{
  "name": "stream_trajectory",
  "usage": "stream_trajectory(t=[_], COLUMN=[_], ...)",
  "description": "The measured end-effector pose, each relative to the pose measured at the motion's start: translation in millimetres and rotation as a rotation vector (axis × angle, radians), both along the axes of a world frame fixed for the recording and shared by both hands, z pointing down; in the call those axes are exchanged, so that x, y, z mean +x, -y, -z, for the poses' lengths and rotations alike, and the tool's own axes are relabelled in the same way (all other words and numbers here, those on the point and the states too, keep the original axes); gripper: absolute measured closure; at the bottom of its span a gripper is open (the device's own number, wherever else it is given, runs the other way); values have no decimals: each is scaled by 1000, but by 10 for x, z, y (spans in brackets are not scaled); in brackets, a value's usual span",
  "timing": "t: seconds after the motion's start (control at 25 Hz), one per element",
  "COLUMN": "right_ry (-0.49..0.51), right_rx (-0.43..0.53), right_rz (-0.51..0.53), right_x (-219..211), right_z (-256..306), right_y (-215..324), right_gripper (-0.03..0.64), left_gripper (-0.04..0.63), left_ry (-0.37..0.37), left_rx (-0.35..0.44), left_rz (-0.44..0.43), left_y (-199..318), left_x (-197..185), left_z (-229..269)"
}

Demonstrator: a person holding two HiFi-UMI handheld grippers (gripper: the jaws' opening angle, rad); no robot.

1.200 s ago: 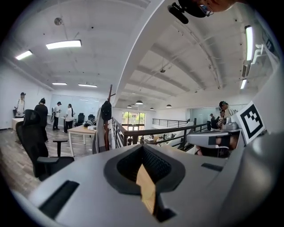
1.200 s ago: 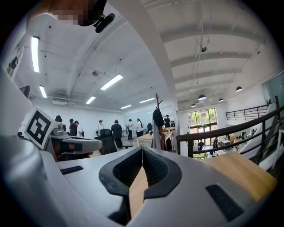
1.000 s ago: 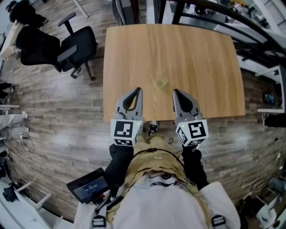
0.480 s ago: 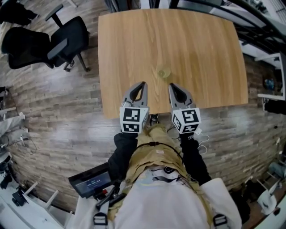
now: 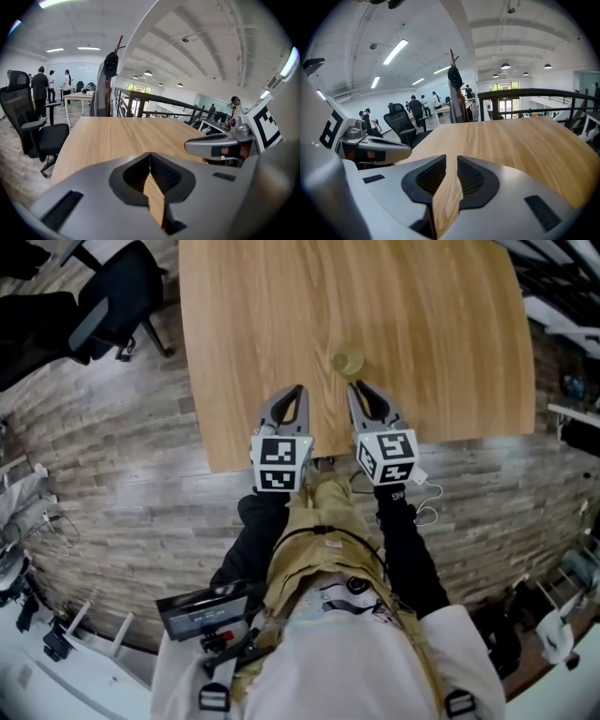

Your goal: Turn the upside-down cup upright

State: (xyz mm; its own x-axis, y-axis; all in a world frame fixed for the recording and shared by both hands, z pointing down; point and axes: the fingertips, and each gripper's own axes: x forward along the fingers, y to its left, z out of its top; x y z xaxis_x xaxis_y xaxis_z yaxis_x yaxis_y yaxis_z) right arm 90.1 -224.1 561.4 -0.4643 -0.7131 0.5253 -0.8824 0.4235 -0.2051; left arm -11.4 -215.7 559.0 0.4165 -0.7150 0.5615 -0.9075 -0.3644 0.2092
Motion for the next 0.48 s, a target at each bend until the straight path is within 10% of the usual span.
stream_trajectory(t=[0.48], right_ry=[-53], right_rx=[-161], right_rz=[-73], right_x=[57], right_z=[-787], right_y=[307], right_gripper=[289], left_gripper=[592], left_ry=[18], left_rx=[-96], left_rz=[11], left_y=[119], left_x=[-156], left_z=[-541])
